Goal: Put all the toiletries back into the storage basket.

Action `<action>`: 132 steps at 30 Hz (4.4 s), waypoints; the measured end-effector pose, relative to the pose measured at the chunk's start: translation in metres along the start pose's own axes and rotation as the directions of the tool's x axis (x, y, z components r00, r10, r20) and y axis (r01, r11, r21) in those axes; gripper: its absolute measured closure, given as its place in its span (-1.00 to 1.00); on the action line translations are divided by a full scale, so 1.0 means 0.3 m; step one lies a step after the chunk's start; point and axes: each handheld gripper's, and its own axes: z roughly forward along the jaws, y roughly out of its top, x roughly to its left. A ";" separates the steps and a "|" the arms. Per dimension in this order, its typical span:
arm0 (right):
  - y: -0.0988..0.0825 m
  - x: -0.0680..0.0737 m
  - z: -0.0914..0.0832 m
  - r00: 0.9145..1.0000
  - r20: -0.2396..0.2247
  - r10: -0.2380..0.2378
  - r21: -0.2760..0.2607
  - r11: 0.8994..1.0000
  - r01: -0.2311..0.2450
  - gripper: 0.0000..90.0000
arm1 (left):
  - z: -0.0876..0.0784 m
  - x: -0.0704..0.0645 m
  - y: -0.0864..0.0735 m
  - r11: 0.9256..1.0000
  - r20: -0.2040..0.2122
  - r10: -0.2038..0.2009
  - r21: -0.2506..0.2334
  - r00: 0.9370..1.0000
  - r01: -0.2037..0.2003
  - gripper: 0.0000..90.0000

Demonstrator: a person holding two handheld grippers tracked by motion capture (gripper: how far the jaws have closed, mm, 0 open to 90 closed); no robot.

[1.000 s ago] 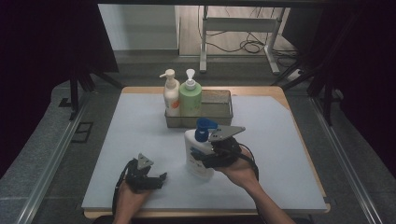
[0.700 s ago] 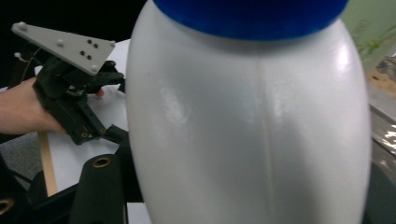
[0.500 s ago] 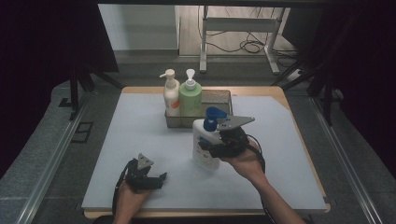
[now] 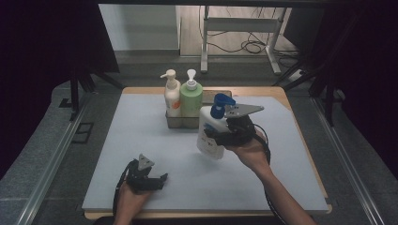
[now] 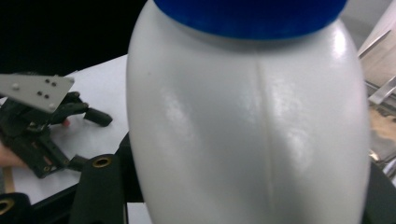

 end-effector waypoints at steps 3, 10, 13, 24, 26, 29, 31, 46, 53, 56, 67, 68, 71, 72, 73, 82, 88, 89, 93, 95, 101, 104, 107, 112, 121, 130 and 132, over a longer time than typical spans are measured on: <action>0.014 -0.015 -0.006 1.000 0.017 0.003 -0.005 1.000 -0.003 -0.16 | 0.000 0.000 0.000 1.000 -0.001 0.001 0.002 1.000 -0.001 -0.73; 0.044 -0.063 -0.009 0.998 0.064 0.019 -0.007 1.000 -0.019 -0.16 | 0.000 0.000 0.000 1.000 -0.001 0.001 0.001 1.000 -0.001 -0.73; 0.057 -0.082 -0.007 0.996 0.080 0.029 -0.009 1.000 -0.028 -0.16 | 0.000 0.000 0.000 1.000 -0.001 0.001 0.002 1.000 -0.001 -0.73; 0.098 -0.137 0.018 0.988 0.148 0.052 -0.002 0.999 -0.053 -0.16 | 0.000 0.000 0.000 1.000 -0.001 0.002 0.002 1.000 -0.002 -0.73; 0.106 -0.148 0.020 0.986 0.159 0.056 -0.005 0.998 -0.056 -0.16 | 0.000 0.000 0.000 1.000 -0.001 0.001 0.002 1.000 -0.001 -0.73; 0.116 -0.163 0.025 0.983 0.171 0.065 -0.007 0.998 -0.064 -0.16 | 0.000 0.000 0.000 1.000 -0.001 0.001 0.001 1.000 -0.001 -0.73; 0.122 -0.170 0.029 0.982 0.180 0.064 -0.005 0.998 -0.064 -0.16 | 0.000 0.001 0.000 1.000 -0.001 0.002 0.002 1.000 -0.002 -0.73; 0.172 -0.224 0.077 0.969 0.231 0.092 -0.005 0.996 -0.093 -0.16 | 0.000 0.001 0.000 1.000 -0.001 0.003 0.003 1.000 -0.003 -0.73; 0.179 -0.246 0.108 0.963 0.248 0.104 -0.009 0.994 -0.105 -0.16 | 0.000 0.001 0.000 1.000 -0.001 0.003 0.003 1.000 -0.003 -0.73; 0.184 -0.257 0.119 0.959 0.263 0.105 -0.005 0.994 -0.108 -0.16 | 0.000 0.001 0.000 1.000 -0.001 0.003 0.003 1.000 -0.003 -0.73; 0.212 -0.287 0.170 0.950 0.292 0.111 -0.012 0.994 -0.113 -0.16 | 0.000 0.000 0.000 1.000 -0.001 0.001 0.002 1.000 -0.001 -0.73; 0.213 -0.289 0.176 0.949 0.294 0.112 -0.012 0.993 -0.114 -0.16 | 0.000 0.000 0.000 1.000 -0.001 0.001 0.002 1.000 -0.001 -0.73; 0.217 -0.297 0.194 0.947 0.300 0.115 -0.010 0.993 -0.118 -0.16 | 0.000 0.000 0.000 1.000 0.000 0.001 0.002 1.000 -0.001 -0.73; 0.218 -0.299 0.200 0.946 0.304 0.116 -0.010 0.993 -0.118 -0.16 | 0.000 0.000 0.000 1.000 -0.001 0.000 0.002 1.000 0.000 -0.73; 0.220 -0.302 0.205 0.945 0.307 0.114 -0.011 0.993 -0.117 -0.16 | 0.000 0.000 0.000 1.000 -0.001 0.000 0.002 1.000 0.000 -0.73; 0.233 -0.331 0.241 0.936 0.328 0.130 -0.031 0.991 -0.127 -0.16 | 0.000 0.000 0.000 1.000 -0.001 0.000 0.001 1.000 0.000 -0.73; 0.225 -0.345 0.272 0.931 0.342 0.127 -0.025 0.992 -0.126 -0.16 | 0.000 0.000 0.000 1.000 -0.001 -0.001 0.001 1.000 0.001 -0.73; 0.223 -0.346 0.277 0.931 0.343 0.128 -0.025 0.992 -0.127 -0.16 | 0.000 0.000 0.000 1.000 -0.001 -0.001 0.001 1.000 0.001 -0.73; 0.216 -0.349 0.295 0.930 0.347 0.125 -0.017 0.992 -0.127 -0.16 | 0.000 0.000 0.000 1.000 -0.001 -0.001 0.001 1.000 0.001 -0.73; 0.213 -0.351 0.303 0.930 0.347 0.122 -0.014 0.992 -0.124 -0.16 | 0.000 0.000 0.000 1.000 -0.001 0.000 0.001 1.000 0.000 -0.73; 0.199 -0.351 0.319 0.931 0.344 0.123 -0.003 0.992 -0.130 -0.16 | 0.000 0.000 0.000 1.000 -0.002 0.001 0.002 1.000 -0.001 -0.73; 0.192 -0.348 0.327 0.932 0.340 0.127 0.003 0.991 -0.136 -0.16 | 0.000 0.000 0.000 1.000 -0.001 0.002 0.002 1.000 -0.002 -0.73; 0.184 -0.343 0.335 0.934 0.335 0.126 0.008 0.991 -0.137 -0.16 | 0.000 0.000 0.000 1.000 -0.002 -0.001 0.002 1.000 0.001 -0.73; 0.167 -0.340 0.347 0.936 0.326 0.133 0.016 0.989 -0.146 -0.16 | -0.001 0.000 0.000 1.000 -0.001 0.003 0.006 1.000 -0.003 -0.73; 0.139 -0.339 0.361 0.937 0.321 0.139 0.034 0.987 -0.158 -0.16 | -0.001 0.000 0.000 1.000 -0.001 0.003 0.006 1.000 -0.003 -0.73; 0.115 -0.340 0.375 0.935 0.326 0.142 0.058 0.984 -0.169 -0.16 | -0.001 0.000 0.000 1.000 -0.001 0.003 0.006 1.000 -0.003 -0.73; 0.106 -0.341 0.380 0.934 0.327 0.142 0.065 0.983 -0.172 -0.16 | -0.001 0.001 0.000 1.000 -0.001 0.003 0.005 1.000 -0.003 -0.73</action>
